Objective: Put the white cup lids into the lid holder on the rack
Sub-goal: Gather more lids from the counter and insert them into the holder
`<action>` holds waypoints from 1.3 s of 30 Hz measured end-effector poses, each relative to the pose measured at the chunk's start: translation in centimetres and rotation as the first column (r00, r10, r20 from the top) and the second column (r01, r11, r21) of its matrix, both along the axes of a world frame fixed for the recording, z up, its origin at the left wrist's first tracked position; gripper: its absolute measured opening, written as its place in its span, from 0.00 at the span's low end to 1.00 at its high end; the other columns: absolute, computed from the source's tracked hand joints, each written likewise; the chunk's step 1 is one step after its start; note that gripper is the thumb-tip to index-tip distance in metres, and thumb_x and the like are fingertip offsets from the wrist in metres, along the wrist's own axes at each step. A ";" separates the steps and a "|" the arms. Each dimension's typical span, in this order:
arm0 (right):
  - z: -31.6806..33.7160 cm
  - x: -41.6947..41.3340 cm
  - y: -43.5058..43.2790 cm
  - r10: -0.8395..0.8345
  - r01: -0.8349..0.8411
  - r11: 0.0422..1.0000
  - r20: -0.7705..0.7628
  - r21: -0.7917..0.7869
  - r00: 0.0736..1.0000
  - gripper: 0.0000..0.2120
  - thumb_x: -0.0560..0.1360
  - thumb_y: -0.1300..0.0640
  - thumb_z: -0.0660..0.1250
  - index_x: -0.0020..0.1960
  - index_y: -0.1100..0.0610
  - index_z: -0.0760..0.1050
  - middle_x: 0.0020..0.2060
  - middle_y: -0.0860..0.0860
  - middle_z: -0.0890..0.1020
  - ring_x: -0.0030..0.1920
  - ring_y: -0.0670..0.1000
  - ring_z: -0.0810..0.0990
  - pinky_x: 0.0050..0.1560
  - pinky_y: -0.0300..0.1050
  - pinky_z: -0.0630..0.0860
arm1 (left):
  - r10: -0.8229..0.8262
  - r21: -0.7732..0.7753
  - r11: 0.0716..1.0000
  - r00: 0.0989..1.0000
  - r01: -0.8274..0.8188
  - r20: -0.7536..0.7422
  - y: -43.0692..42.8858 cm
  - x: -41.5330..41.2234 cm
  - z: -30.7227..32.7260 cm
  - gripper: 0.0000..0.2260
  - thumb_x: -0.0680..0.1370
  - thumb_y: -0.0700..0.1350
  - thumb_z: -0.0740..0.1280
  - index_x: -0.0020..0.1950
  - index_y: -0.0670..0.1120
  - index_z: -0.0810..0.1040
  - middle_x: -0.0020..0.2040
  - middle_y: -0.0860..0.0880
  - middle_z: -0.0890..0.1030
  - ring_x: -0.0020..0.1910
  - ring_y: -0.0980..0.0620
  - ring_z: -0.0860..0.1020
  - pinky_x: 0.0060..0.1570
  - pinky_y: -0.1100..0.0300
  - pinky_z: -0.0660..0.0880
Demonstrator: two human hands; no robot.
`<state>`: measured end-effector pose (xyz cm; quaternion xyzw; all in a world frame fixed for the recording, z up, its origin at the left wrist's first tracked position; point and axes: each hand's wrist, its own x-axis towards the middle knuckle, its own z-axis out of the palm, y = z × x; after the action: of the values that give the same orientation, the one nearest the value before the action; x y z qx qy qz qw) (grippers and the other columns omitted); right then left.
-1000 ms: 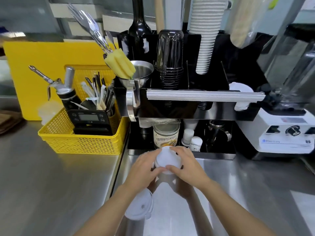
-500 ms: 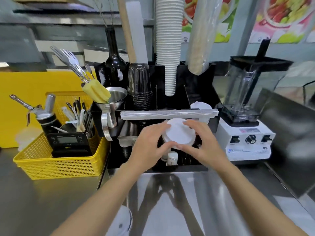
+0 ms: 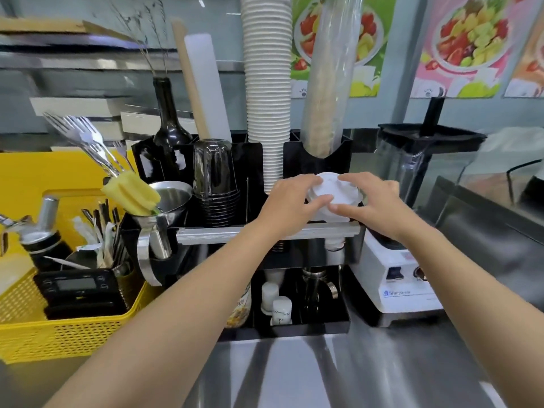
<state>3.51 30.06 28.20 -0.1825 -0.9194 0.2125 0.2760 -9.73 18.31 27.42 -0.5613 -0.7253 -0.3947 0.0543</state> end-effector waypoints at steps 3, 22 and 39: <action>-0.6 -1.3 1.8 -0.056 0.039 0.987 0.113 0.154 0.992 0.23 0.70 0.39 0.65 0.63 0.45 0.71 0.61 0.50 0.73 0.64 0.48 0.65 0.60 0.46 0.51 | 0.061 -0.044 0.997 0.997 -0.063 -0.057 1.5 -0.8 -0.8 0.18 0.78 0.53 0.61 0.63 0.44 0.73 0.60 0.45 0.78 0.63 0.47 0.71 0.66 0.54 0.57; -2.0 -2.6 3.3 -0.170 0.030 0.945 0.407 0.327 0.897 0.18 0.76 0.41 0.55 0.44 0.48 0.80 0.53 0.39 0.78 0.66 0.44 0.61 0.68 0.59 0.44 | -0.076 -0.315 0.939 0.805 -0.142 -0.589 2.4 -1.7 -3.6 0.34 0.72 0.69 0.44 0.48 0.48 0.82 0.46 0.51 0.82 0.63 0.49 0.69 0.68 0.49 0.53; -7.8 -1.5 -6.1 0.115 -0.079 0.946 -0.099 0.314 0.988 0.31 0.72 0.39 0.58 0.71 0.51 0.62 0.71 0.52 0.67 0.68 0.48 0.64 0.62 0.39 0.51 | 0.179 0.060 0.983 0.873 -0.171 -0.453 -10.8 -0.8 -7.1 0.26 0.75 0.61 0.56 0.69 0.51 0.67 0.72 0.47 0.66 0.73 0.48 0.60 0.71 0.52 0.53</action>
<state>2.06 23.95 20.41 -0.0789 -0.9316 0.0894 0.3432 -10.52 7.47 20.31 -0.5700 -0.7362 -0.2518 0.2640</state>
